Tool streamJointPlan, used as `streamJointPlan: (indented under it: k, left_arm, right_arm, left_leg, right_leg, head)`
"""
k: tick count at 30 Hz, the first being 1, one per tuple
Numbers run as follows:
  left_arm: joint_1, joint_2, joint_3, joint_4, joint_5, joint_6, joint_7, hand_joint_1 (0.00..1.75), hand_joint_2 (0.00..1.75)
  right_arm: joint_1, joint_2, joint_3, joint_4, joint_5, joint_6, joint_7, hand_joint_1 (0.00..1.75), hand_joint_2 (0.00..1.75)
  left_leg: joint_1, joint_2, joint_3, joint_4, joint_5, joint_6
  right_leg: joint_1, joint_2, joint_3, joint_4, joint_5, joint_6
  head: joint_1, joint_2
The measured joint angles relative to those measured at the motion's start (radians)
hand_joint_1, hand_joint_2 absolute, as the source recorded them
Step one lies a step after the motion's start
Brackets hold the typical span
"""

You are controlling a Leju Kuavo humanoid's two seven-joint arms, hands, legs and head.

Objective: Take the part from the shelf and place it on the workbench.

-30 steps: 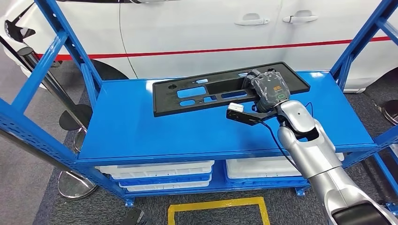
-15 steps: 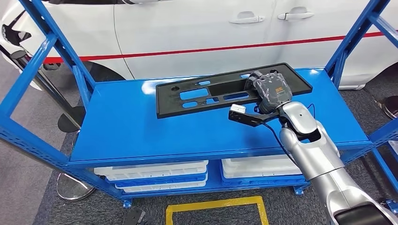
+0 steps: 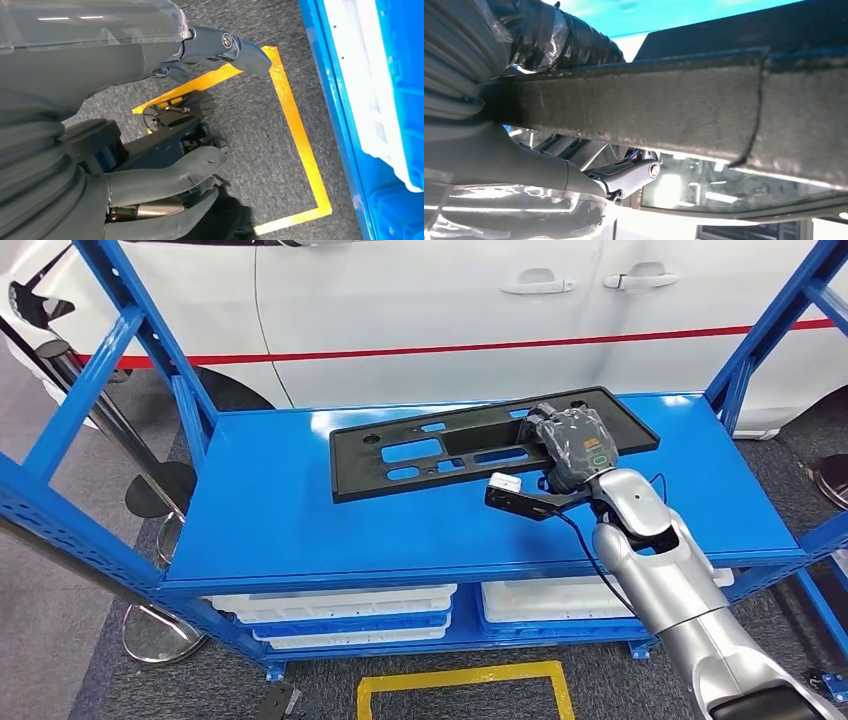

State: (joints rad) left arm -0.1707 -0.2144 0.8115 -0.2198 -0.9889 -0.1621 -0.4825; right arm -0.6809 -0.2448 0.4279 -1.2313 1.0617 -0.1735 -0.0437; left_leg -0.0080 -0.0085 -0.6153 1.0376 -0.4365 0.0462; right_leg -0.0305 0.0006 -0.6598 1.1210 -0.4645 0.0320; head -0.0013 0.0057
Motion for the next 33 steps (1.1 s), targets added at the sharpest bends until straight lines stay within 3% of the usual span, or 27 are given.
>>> streamJointPlan:
  k: [2,6,9,11,12,13,15,17,21,22,25,26,27,30,31,33]
  left_arm:
    - [-0.001,0.0,0.003,0.0,0.0,0.001,0.0,0.0,1.75]
    - [-0.001,0.0,0.006,0.0,0.0,0.002,0.001,0.0,1.75]
    - [-0.001,0.0,0.006,0.0,-0.004,0.009,0.004,0.0,1.75]
    - [0.002,0.0,0.006,0.0,-0.006,0.017,0.008,0.0,1.75]
    - [0.003,0.0,0.006,0.0,-0.006,0.021,0.01,0.0,1.75]
    - [0.004,0.0,0.006,0.0,-0.006,0.024,0.013,0.0,1.75]
    - [0.003,0.0,0.006,0.0,-0.006,0.033,0.018,0.0,1.75]
    - [0.002,0.0,0.006,0.0,-0.007,0.042,0.022,0.0,1.75]
    - [0.004,0.0,0.006,0.0,-0.008,0.049,0.024,0.0,1.75]
    - [0.003,0.0,0.006,0.0,-0.008,0.05,0.024,0.0,1.75]
    - [0.002,-0.001,0.006,0.0,-0.009,0.05,0.025,0.0,1.75]
    - [0.003,-0.001,0.006,0.0,-0.009,0.052,0.025,0.0,1.75]
    - [0.004,-0.001,0.006,0.0,-0.009,0.053,0.026,0.0,1.75]
    - [0.006,-0.002,0.006,0.0,-0.012,0.055,0.032,0.0,1.75]
    - [0.006,-0.002,0.006,0.0,-0.014,0.055,0.033,0.0,1.75]
    - [0.007,-0.002,0.006,0.0,-0.018,0.057,0.036,0.0,1.75]
  right_arm:
    - [0.002,0.0,-0.001,-0.002,0.0,-0.003,0.0,1.75,0.0]
    - [0.005,0.0,-0.003,-0.006,0.0,-0.004,0.0,1.75,0.0]
    - [0.005,0.0,-0.004,-0.007,0.0,-0.004,0.001,1.75,0.0]
    - [0.007,0.0,-0.004,-0.007,0.001,-0.004,0.001,1.75,0.0]
    - [0.008,0.0,-0.004,-0.007,0.002,-0.005,0.001,1.75,0.0]
    - [0.008,0.0,-0.004,-0.007,0.003,-0.006,0.001,1.75,0.0]
    - [0.009,0.0,-0.004,-0.007,0.005,-0.012,0.002,1.75,0.0]
    - [0.012,0.0,-0.006,-0.007,0.005,-0.02,0.003,1.75,0.0]
    - [0.025,0.0,-0.009,-0.008,0.005,-0.024,0.003,1.75,0.0]
    - [0.026,0.0,-0.01,-0.009,0.004,-0.025,0.003,1.75,0.0]
    - [0.033,0.001,-0.015,-0.01,0.003,-0.027,0.003,1.75,0.0]
    - [0.037,0.001,-0.017,-0.01,0.003,-0.027,0.003,1.75,0.0]
    - [0.041,0.001,-0.018,-0.01,0.001,-0.028,0.003,1.75,0.0]
    - [0.053,0.001,-0.024,-0.017,-0.01,-0.041,-0.005,1.75,0.0]
    - [0.059,0.002,-0.03,-0.022,-0.013,-0.05,-0.009,1.75,0.0]
    - [0.074,0.003,-0.04,-0.03,-0.016,-0.064,-0.014,1.75,0.0]
  left_leg:
    - [-0.003,0.0,-0.009,0.015,-0.007,-0.01]
    - [0.001,0.001,-0.021,0.042,-0.027,-0.027]
    - [0.009,0.003,-0.09,0.196,-0.105,-0.042]
    - [0.012,0.003,-0.13,0.274,-0.123,-0.044]
    - [0.012,0.003,-0.126,0.263,-0.105,-0.042]
    - [0.012,0.003,-0.106,0.218,-0.074,-0.038]
    - [0.008,0.002,-0.043,0.087,-0.018,-0.028]
    - [0.0,0.001,-0.01,0.016,-0.003,-0.021]
    - [-0.003,0.002,0.005,-0.02,0.01,-0.003]
    - [-0.001,0.003,0.01,-0.032,0.016,0.002]
    - [0.0,0.003,0.013,-0.038,0.02,0.011]
    - [-0.001,0.002,0.013,-0.037,0.019,0.012]
    - [-0.001,0.002,0.012,-0.034,0.017,0.011]
    - [0.0,0.001,0.006,-0.011,0.003,0.001]
    - [-0.002,0.0,0.001,0.0,-0.002,-0.005]
    - [-0.004,-0.001,-0.007,0.012,-0.008,-0.014]
  right_leg:
    - [0.003,0.002,0.018,-0.041,0.004,-0.009]
    - [0.004,0.002,0.019,-0.048,0.009,-0.031]
    - [0.005,0.001,0.023,-0.051,0.009,-0.041]
    - [0.007,0.001,0.023,-0.051,0.008,-0.043]
    - [0.008,0.001,0.024,-0.051,0.007,-0.043]
    - [0.009,0.001,0.026,-0.051,0.007,-0.043]
    - [0.009,0.001,0.028,-0.052,0.006,-0.041]
    - [0.008,0.001,0.027,-0.056,0.009,-0.033]
    - [0.005,0.0,0.025,-0.054,0.003,-0.014]
    - [0.007,0.0,0.013,-0.026,-0.016,-0.012]
    - [0.009,0.001,-0.063,0.138,-0.096,-0.011]
    - [0.008,0.0,-0.079,0.172,-0.103,-0.01]
    - [0.007,0.0,-0.08,0.172,-0.092,-0.008]
    - [0.003,-0.001,-0.005,0.023,-0.01,-0.004]
    - [0.003,0.0,0.016,-0.019,0.002,-0.006]
    - [0.007,0.002,0.026,-0.045,-0.002,-0.016]
  head:
    - [0.0,0.0]
    - [-0.001,0.0]
    - [-0.001,0.0]
    - [-0.001,0.0]
    - [-0.001,0.0]
    - [-0.001,0.0]
    - [-0.001,0.0]
    - [-0.001,0.0]
    - [0.0,0.0]
    - [0.0,0.0]
    - [0.0,0.0]
    - [0.0,0.0]
    - [0.0,0.0]
    - [0.001,0.0]
    - [0.0,0.0]
    - [0.0,0.0]
